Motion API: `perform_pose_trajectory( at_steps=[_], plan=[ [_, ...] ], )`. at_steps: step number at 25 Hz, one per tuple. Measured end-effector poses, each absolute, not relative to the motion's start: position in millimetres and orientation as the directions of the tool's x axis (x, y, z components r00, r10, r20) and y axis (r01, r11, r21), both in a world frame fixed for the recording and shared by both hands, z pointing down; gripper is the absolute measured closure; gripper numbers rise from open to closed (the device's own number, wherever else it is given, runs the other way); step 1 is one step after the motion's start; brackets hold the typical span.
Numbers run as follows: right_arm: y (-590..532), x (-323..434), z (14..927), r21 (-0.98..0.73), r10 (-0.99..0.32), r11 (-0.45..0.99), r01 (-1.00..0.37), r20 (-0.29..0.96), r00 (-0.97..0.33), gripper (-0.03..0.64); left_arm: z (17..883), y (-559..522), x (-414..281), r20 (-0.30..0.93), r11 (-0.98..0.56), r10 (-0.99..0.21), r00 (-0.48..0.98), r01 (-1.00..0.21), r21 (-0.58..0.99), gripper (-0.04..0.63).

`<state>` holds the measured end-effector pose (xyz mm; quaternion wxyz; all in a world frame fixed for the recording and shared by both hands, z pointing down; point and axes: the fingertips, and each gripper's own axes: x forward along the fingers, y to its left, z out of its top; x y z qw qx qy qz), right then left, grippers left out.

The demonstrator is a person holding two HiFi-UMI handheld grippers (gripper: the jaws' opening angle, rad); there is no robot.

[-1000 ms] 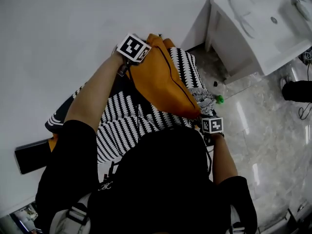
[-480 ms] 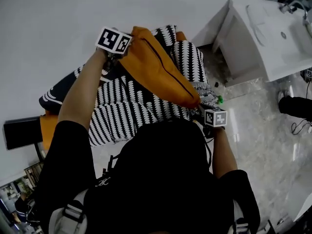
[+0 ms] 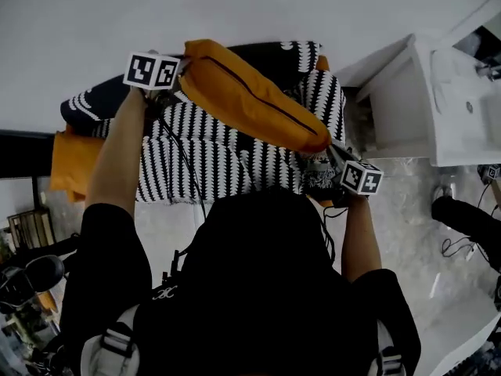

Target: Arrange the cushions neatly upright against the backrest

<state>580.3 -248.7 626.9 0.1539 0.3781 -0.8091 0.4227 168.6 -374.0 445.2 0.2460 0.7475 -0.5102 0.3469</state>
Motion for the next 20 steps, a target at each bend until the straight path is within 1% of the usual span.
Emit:
perform_pose_trajectory(
  at_steps=[4, 10, 17, 20],
  plan=[
    [-285.9, 561.8, 597.9, -0.561, -0.498, 0.408, -0.72, 0.524, -0.691, 0.594, 453.0, -334.8, 118.1, 0.753, -0.234, -0.625, 0.206, -0.97, 0.07, 0.569],
    [-347.7, 520.0, 563.8, -0.502, -0.462, 0.507, -0.7, 0.527, -0.713, 0.594, 486.8, -286.2, 62.7, 0.773, -0.088, -0.616, 0.151, -0.988, 0.123, 0.569],
    [-401.5, 474.8, 538.6, -0.468, -0.431, 0.568, -0.677, 0.532, -0.729, 0.594, 535.2, -259.0, 34.2, 0.789, 0.049, -0.603, 0.117, -0.982, 0.183, 0.569],
    [-419.5, 449.9, 534.8, -0.447, -0.389, 0.611, -0.653, 0.548, -0.74, 0.594, 552.6, -251.3, 19.4, 0.798, 0.117, -0.594, 0.099, -0.971, 0.207, 0.569]
  ],
)
